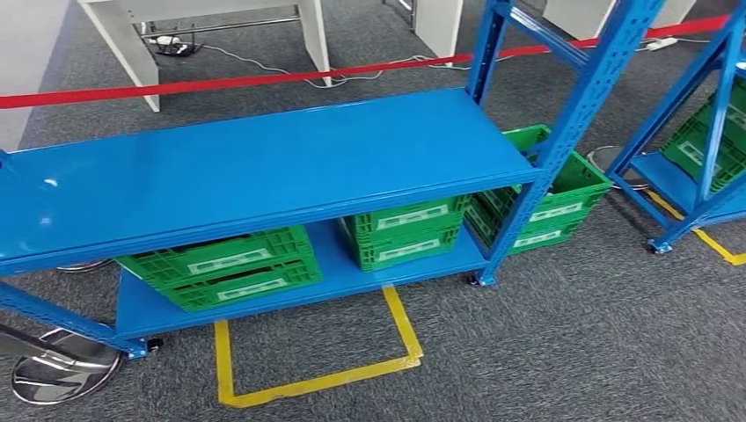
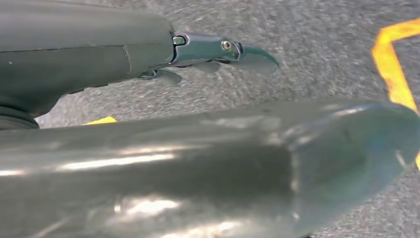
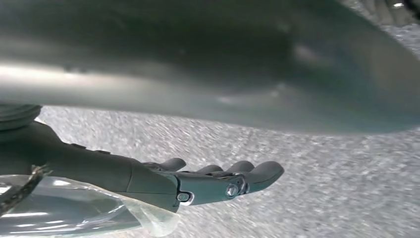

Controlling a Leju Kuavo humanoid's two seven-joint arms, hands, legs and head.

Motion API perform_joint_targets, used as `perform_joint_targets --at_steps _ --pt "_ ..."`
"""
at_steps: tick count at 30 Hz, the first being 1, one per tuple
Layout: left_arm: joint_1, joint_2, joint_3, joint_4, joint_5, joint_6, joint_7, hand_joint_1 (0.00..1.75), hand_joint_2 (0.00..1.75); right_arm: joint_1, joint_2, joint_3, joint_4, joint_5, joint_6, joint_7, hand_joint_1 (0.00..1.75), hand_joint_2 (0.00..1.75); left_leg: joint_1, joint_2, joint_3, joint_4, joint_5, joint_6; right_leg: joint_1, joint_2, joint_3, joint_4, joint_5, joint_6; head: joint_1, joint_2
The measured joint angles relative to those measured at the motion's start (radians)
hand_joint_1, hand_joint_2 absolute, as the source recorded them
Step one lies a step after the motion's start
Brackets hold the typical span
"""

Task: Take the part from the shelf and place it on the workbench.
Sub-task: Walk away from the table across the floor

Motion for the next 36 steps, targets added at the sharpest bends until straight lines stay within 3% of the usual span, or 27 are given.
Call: perform_joint_targets --at_steps 1,2,4,6,7,8,9,11,13,15,17,18,20,21,22,25,26,29,30,36 --pt "0.002 -0.002 0.0 0.0 0.0 0.0 0.0 0.0 0.0 -0.002 0.0 -0.001 0.0 0.0 0.0 -0.001 0.0 0.0 0.003 -0.013 0.002 -0.007 0.004 0.005 -0.001 0.009 0.003 0.003 -0.007 0.005 0.001 0.0" --pt "0.003 -0.003 0.0 0.0 0.0 0.0 0.0 0.0 0.0 -0.003 0.0 -0.002 0.001 0.0 0.0 -0.001 0.0 0.0 0.006 -0.025 0.005 -0.013 0.008 0.009 -0.002 0.034 -0.003 0.023 -0.023 0.009 0.004 0.0" --pt "0.0 -0.007 0.0 0.002 0.0 0.0 0.0 0.0 0.0 -0.002 0.0 -0.004 0.003 0.001 0.0 -0.001 0.0 0.0 0.011 -0.049 0.007 -0.019 0.013 0.016 -0.005 0.103 -0.053 0.123 -0.078 0.014 0.01 0.0" --pt "-0.005 -0.011 0.001 0.004 0.001 0.0 -0.001 0.0 0.0 0.002 0.001 -0.003 0.006 0.001 0.0 -0.001 0.0 0.0 0.011 -0.075 0.006 -0.019 0.012 0.018 -0.006 0.131 -0.12 0.242 -0.119 0.018 0.012 0.0" --pt "-0.005 -0.013 0.001 0.005 0.002 0.0 -0.001 0.0 0.0 0.004 0.001 -0.003 0.007 0.001 0.0 -0.001 0.0 0.0 0.011 -0.089 0.008 -0.019 0.011 0.018 -0.006 0.134 -0.138 0.264 -0.113 0.019 0.011 0.0" --pt "-0.006 -0.015 0.001 0.007 0.002 0.0 -0.002 0.0 0.0 0.004 0.001 -0.003 0.008 0.001 -0.001 -0.001 0.0 0.0 0.011 -0.103 0.011 -0.018 0.009 0.017 -0.007 0.137 -0.138 0.247 -0.086 0.02 0.011 0.0" --pt "-0.006 -0.017 0.001 0.009 0.003 0.0 -0.002 0.0 0.0 0.004 0.001 -0.003 0.008 0.002 -0.001 -0.001 0.0 0.0 0.012 -0.117 0.015 -0.017 0.006 0.015 -0.009 0.142 -0.12 0.194 -0.044 0.021 0.011 0.0" --pt "-0.007 -0.019 0.001 0.01 0.006 0.0 -0.004 0.0 0.0 0.005 0.001 -0.003 0.009 0.002 -0.002 -0.002 0.0 0.0 0.013 -0.143 0.02 -0.011 -0.001 0.006 -0.014 0.179 -0.065 0.066 0.02 0.022 0.011 0.0" --pt "-0.006 -0.02 0.001 0.012 0.005 0.0 -0.004 0.0 0.87 0.005 0.001 -0.004 0.011 0.002 -0.004 -0.005 0.0 0.0 0.014 -0.166 0.017 -0.005 -0.005 -0.005 -0.015 0.206 -0.036 0.012 0.03 0.017 0.013 0.0" --pt "0.0 -0.021 0.002 0.012 -0.003 0.0 -0.002 0.0 1.75 0.005 0.002 -0.005 0.012 -0.007 -0.006 -0.013 0.0 0.0 0.017 -0.183 0.013 -0.004 -0.005 -0.014 -0.014 0.195 -0.029 0.009 0.027 0.007 0.013 0.0" --pt "0.007 -0.022 0.005 0.013 -0.014 0.0 0.004 0.0 1.75 0.008 0.004 -0.012 0.013 -0.034 -0.005 -0.022 0.0 0.0 0.016 -0.173 0.014 0.0 -0.004 -0.017 -0.015 0.183 -0.029 0.005 0.027 0.0 0.01 0.0" --pt "0.009 -0.023 0.007 0.013 -0.018 0.0 0.008 0.0 1.75 0.01 0.005 -0.018 0.013 -0.049 -0.004 -0.025 0.0 0.0 0.013 -0.163 0.018 0.001 -0.006 -0.006 -0.015 0.178 -0.028 0.003 0.025 -0.001 0.008 0.0" --pt "0.012 -0.023 0.013 0.014 -0.022 0.0 0.011 0.0 1.75 0.017 0.009 -0.028 0.013 -0.071 -0.001 -0.029 0.0 0.87 0.009 -0.148 0.025 -0.005 -0.006 0.028 -0.011 0.173 -0.026 0.003 0.019 -0.001 0.004 0.0" --pt "0.013 -0.023 0.016 0.014 -0.022 0.0 0.014 0.0 1.75 0.02 0.01 -0.034 0.013 -0.084 0.002 -0.034 0.0 1.31 0.008 -0.147 0.028 -0.007 -0.011 0.041 -0.009 0.17 -0.024 0.003 0.018 -0.003 0.004 0.0" --pt "0.014 -0.024 0.019 0.014 -0.022 0.0 0.019 0.0 1.75 0.024 0.012 -0.041 0.013 -0.101 0.005 -0.041 0.0 1.75 0.008 -0.147 0.029 -0.007 -0.01 0.044 -0.008 0.169 -0.023 0.004 0.017 -0.005 0.004 0.0" --pt "0.011 -0.032 0.038 0.025 -0.03 -0.012 0.031 0.0 1.75 0.037 0.02 -0.09 0.017 -0.146 0.029 -0.071 0.0 1.75 0.009 -0.146 0.029 -0.008 -0.009 0.038 -0.005 0.168 -0.021 0.004 0.015 -0.007 0.004 0.0" --pt "0.008 -0.035 0.049 0.033 -0.036 -0.022 0.031 0.0 1.31 0.042 0.025 -0.115 0.02 -0.149 0.039 -0.079 0.0 1.75 0.01 -0.145 0.029 -0.008 -0.009 0.032 -0.004 0.168 -0.02 0.005 0.015 -0.008 0.004 0.0" --pt "-0.006 -0.049 0.083 0.066 -0.062 -0.058 0.025 0.0 0.0 0.053 0.042 -0.188 0.035 -0.141 0.072 -0.095 0.0 0.44 0.014 -0.145 0.029 -0.011 -0.01 0.002 -0.002 0.169 -0.015 0.005 0.014 -0.009 0.004 0.0" --pt "-0.011 -0.055 0.093 0.079 -0.071 -0.071 0.022 0.0 0.0 0.056 0.047 -0.21 0.042 -0.136 0.082 -0.1 0.0 0.0 0.015 -0.145 0.029 -0.012 -0.011 -0.005 -0.002 0.169 -0.014 0.005 0.014 -0.009 0.004 0.0" --pt "-0.046 -0.089 0.161 0.165 -0.126 -0.148 0.001 0.0 0.0 0.062 0.088 -0.347 0.093 -0.099 0.148 -0.128 0.0 0.0 0.015 -0.143 0.03 -0.013 -0.014 -0.017 -0.003 0.17 -0.018 0.004 0.013 -0.008 0.005 0.0"
